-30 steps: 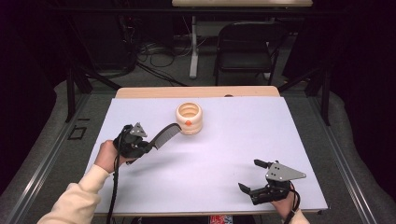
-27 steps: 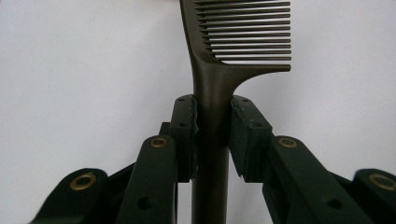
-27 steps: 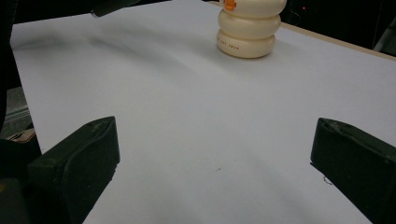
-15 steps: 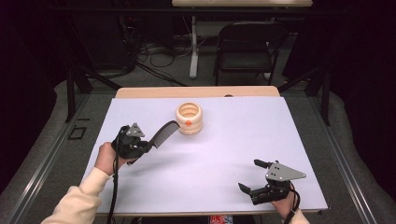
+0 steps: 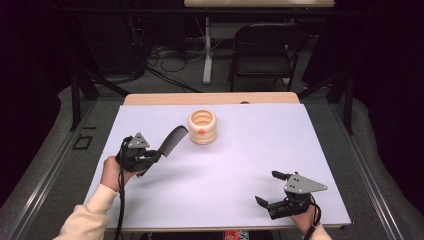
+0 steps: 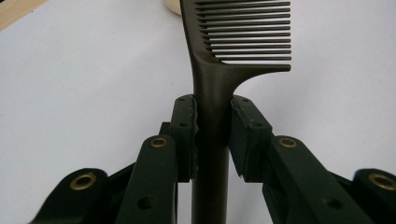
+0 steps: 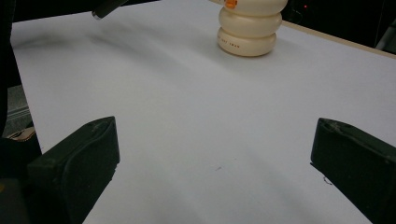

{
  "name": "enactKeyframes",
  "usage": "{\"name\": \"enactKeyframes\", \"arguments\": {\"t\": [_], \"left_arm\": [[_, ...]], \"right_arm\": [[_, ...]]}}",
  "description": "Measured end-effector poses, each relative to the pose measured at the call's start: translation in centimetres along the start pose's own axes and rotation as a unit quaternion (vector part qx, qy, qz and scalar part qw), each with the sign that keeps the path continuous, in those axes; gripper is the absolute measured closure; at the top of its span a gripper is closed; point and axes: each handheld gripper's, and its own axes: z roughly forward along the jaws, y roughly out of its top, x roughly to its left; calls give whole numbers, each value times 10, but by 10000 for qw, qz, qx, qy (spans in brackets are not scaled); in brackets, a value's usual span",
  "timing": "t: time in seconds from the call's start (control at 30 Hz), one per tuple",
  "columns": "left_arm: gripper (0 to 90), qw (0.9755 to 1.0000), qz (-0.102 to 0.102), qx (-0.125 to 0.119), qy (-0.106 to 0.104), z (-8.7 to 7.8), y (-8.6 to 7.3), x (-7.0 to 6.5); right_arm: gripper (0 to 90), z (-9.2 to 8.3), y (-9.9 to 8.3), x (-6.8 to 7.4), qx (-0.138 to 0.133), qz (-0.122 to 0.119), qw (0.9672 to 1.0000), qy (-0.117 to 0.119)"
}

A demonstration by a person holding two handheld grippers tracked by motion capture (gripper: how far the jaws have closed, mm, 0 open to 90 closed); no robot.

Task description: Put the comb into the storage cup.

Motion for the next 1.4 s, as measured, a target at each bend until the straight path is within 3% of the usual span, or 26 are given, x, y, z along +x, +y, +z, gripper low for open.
{"name": "enactKeyframes", "arguments": {"t": [0.27, 1.0, 1.4], "left_arm": [[728, 9992, -232, -311, 18, 1, -6, 0], [727, 9958, -476, -773, 85, -1, -10, 4], [728, 9916, -661, -1109, 61, -3, -12, 6]], "right_arm": [[3, 2, 0, -1, 0, -5, 10000, 24], [1, 3, 0, -3, 37, 23, 10000, 42], [1, 6, 0, -2, 66, 29, 10000, 36]]}}
